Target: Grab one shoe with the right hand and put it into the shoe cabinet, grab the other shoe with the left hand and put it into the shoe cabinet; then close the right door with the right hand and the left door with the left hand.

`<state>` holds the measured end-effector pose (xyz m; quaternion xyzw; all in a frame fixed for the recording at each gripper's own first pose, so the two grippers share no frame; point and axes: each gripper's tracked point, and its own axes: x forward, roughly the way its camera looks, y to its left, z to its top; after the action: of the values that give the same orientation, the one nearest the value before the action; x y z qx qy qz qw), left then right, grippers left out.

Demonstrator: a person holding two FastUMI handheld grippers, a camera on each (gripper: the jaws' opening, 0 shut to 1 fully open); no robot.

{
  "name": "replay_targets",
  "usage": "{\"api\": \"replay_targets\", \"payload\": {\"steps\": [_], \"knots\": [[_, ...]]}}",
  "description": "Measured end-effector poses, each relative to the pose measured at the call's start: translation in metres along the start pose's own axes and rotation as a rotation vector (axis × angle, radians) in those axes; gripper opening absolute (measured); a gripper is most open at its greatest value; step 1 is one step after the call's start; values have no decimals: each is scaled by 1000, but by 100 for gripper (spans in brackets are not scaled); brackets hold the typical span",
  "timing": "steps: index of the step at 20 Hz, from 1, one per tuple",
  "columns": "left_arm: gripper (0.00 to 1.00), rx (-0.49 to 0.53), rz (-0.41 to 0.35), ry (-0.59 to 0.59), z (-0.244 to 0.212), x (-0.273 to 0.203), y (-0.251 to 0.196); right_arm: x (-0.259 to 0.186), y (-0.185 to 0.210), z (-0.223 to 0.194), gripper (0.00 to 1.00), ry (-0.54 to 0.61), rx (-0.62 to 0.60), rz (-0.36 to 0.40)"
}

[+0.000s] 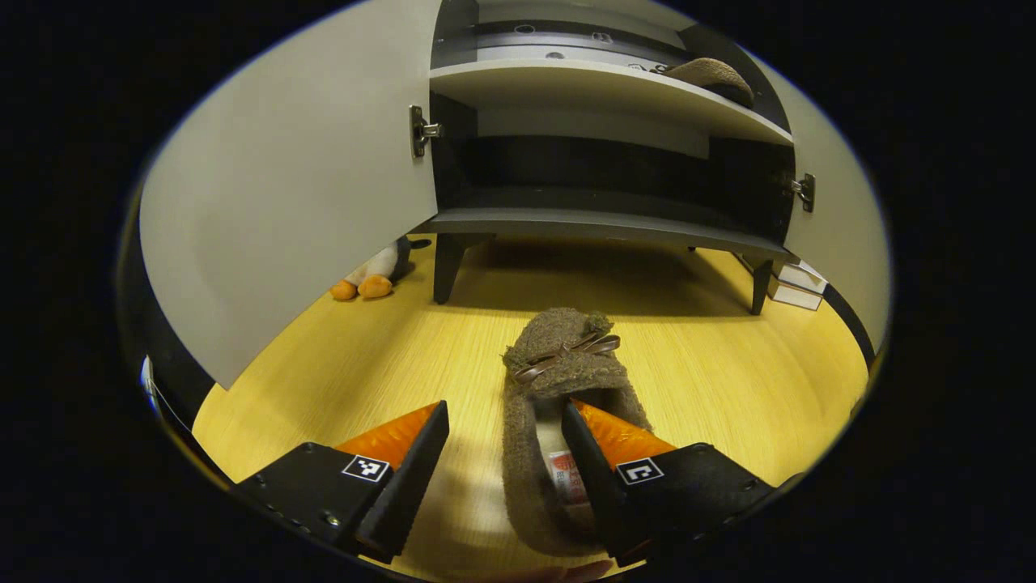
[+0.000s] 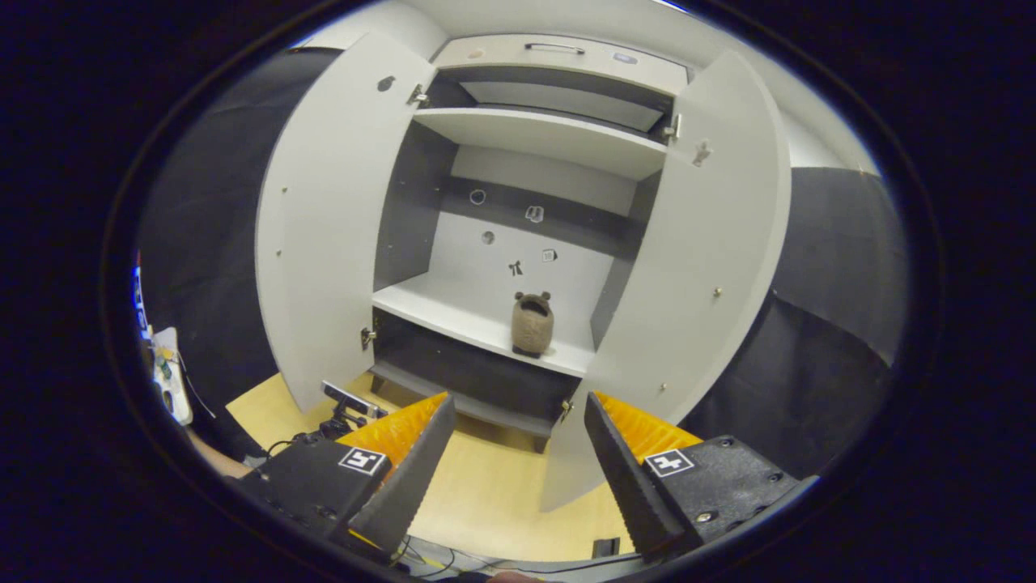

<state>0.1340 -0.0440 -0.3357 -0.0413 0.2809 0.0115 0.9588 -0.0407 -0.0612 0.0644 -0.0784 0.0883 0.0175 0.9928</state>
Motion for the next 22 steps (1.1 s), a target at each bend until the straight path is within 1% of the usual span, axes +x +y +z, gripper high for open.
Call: {"api": "replay_targets", "payload": {"steps": [1, 2, 3, 4, 5, 6, 7, 9, 10, 11, 13, 16, 19, 20, 21, 22], "knots": [[87, 9, -4, 12, -2, 5, -3, 2, 1, 1, 100, 2, -6, 2], [58, 30, -5, 15, -3, 9, -5, 4, 3, 2, 100, 2, -2, 7], [47, 67, 23, 40, -4, 11, -3, 6, 5, 2, 100, 4, 4, 11], [29, 88, 39, 41, -4, 12, -3, 9, 5, -1, 100, 11, -1, 9], [10, 80, 44, 44, -5, 13, -4, 11, 7, -3, 100, 15, -10, 16], [14, 72, 45, 54, -5, 12, -2, 14, 6, -8, 100, 25, -16, 13], [2, 63, 40, 64, -5, 13, -2, 15, 6, -10, 100, 33, -20, 12], [2, 56, 21, 73, -5, 12, -3, 16, 7, -12, 100, 36, -22, 11], [14, 64, 19, 77, -5, 12, -2, 17, 9, -14, 99, 39, -25, 14], [2, 72, 22, 82, -4, 11, 0, 16, 8, -15, 99, 41, -32, 8], [0, 45, 18, 84, 3, 5, 0, 17, 8, -19, 99, 41, -63, 13], [0, 29, 5, 34, 34, -18, -1, 17, 7, -29, 96, 49, -77, 8], [0, 56, 7, -16, 80, -49, 0, 20, 5, -36, 96, 50, -41, 14], [0, 58, 10, -32, 94, -59, 1, 22, 4, -38, 100, 47, -22, 17], [0, 53, 8, -46, 111, -67, 2, 24, 4, -40, 100, 49, -2, 22], [0, 45, 5, -60, 128, -74, 4, 25, 2, -44, 96, 48, 15, 24]]}}
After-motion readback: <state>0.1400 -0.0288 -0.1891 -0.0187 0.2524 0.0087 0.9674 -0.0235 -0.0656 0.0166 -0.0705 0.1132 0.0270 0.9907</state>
